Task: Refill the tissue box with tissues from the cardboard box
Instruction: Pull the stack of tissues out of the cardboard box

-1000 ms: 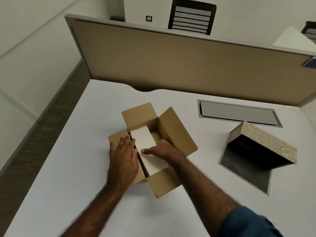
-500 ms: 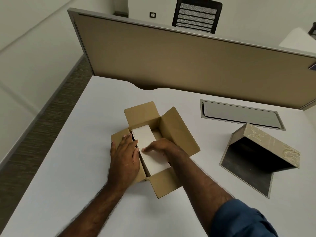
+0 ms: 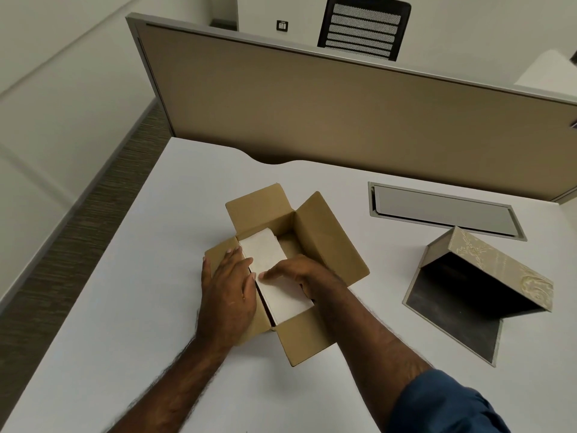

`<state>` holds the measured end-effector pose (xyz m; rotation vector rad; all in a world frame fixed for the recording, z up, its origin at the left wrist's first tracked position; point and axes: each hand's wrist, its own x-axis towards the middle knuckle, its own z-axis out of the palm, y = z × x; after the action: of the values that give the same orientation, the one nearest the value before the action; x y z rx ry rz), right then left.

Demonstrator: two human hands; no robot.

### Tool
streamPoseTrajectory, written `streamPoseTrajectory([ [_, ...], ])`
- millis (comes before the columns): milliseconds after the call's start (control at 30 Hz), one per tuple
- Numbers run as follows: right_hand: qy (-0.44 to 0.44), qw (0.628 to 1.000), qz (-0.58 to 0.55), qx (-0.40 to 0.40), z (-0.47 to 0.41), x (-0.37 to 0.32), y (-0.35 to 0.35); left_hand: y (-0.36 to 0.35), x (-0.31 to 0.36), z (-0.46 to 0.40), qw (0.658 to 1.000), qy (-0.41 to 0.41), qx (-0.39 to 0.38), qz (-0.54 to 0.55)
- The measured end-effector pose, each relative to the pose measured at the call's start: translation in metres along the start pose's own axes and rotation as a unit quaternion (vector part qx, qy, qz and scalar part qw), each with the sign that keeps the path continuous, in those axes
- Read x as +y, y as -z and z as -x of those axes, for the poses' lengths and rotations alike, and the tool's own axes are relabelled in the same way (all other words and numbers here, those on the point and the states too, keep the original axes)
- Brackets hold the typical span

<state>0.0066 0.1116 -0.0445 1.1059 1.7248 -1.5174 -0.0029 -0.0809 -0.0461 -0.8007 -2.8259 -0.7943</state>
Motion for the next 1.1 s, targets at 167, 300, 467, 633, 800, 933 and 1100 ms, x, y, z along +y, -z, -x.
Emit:
streamPoseTrajectory([
  [167,0.043,0.998,0.037,0.022,0.006,0.002,0.001,0.000,0.000,0.001,1.000,-0.001,0.014,0.009],
  [300,0.028,1.000,-0.002,0.014,0.010,0.001,0.007,0.001,0.001,0.000,1.000,-0.006,0.015,0.004],
  [467,0.004,0.999,-0.035,-0.008,0.013,0.000,0.013,0.002,0.004,-0.001,1.000,-0.010,0.014,0.001],
  [633,-0.017,0.998,-0.050,-0.044,0.008,-0.001,0.016,0.003,0.008,-0.003,1.000,-0.008,0.013,0.008],
  [800,-0.019,0.997,-0.054,-0.059,0.007,-0.002,0.014,0.003,0.008,-0.002,1.000,-0.006,0.008,0.009],
  [933,0.020,0.998,-0.038,-0.046,0.009,0.001,0.012,0.003,0.006,-0.001,1.000,-0.005,0.015,0.009],
  [1100,0.133,0.989,0.046,0.042,0.010,0.011,0.006,0.003,0.006,-0.002,1.000,0.000,0.017,0.005],
])
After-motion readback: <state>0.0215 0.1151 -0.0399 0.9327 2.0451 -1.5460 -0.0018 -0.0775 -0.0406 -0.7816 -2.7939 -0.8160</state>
